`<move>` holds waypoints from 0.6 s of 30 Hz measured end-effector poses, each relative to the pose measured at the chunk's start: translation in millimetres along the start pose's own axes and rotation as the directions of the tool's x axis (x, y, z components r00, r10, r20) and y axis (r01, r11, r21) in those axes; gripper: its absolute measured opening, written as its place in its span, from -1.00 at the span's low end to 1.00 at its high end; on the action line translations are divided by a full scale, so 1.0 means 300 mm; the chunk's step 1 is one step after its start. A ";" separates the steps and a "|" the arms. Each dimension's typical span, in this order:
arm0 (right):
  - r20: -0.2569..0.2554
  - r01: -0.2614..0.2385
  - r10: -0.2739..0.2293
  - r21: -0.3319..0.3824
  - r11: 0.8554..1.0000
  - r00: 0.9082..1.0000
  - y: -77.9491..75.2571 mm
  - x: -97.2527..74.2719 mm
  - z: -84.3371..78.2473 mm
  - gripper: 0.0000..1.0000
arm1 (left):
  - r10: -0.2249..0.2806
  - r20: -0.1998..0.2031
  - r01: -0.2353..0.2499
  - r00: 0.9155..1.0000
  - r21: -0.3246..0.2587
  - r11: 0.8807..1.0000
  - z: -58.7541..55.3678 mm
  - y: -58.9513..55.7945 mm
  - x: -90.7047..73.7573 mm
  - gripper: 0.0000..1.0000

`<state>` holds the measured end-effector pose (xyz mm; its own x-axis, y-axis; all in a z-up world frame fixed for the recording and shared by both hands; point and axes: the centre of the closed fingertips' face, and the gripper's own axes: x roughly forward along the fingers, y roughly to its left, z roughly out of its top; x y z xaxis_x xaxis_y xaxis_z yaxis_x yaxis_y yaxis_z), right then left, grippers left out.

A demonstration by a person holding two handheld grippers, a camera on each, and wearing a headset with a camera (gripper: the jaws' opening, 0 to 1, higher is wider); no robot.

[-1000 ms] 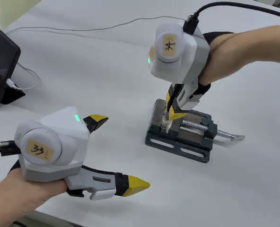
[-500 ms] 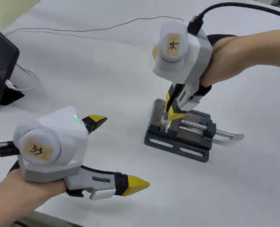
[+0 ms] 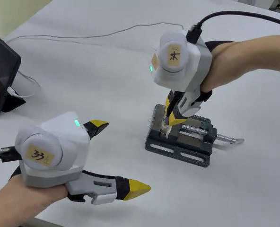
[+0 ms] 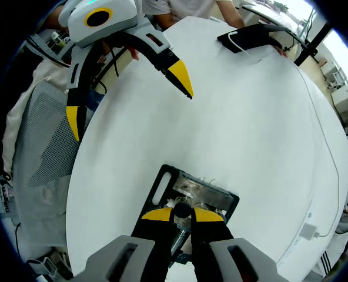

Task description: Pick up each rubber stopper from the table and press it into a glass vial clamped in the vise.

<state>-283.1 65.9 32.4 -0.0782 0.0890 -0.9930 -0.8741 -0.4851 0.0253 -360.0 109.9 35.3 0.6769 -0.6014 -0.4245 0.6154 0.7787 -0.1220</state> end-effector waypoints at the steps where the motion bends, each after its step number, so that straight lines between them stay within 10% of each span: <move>1: 0.001 0.000 0.000 -0.002 1.000 1.000 0.000 0.000 0.000 -0.86 | -0.001 0.000 0.001 1.000 0.000 1.000 0.000 -0.001 0.000 0.94; 18: 0.035 -0.001 0.002 -0.031 1.000 0.999 -0.003 -0.016 0.021 -0.78 | -0.001 -0.001 0.001 1.000 -0.007 1.000 -0.005 -0.003 -0.001 0.93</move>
<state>-284.9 71.4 37.8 -0.0962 0.1185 -0.9883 -0.8590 -0.5115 0.0223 -361.3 109.7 34.1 0.6758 -0.6021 -0.4252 0.6134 0.7792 -0.1286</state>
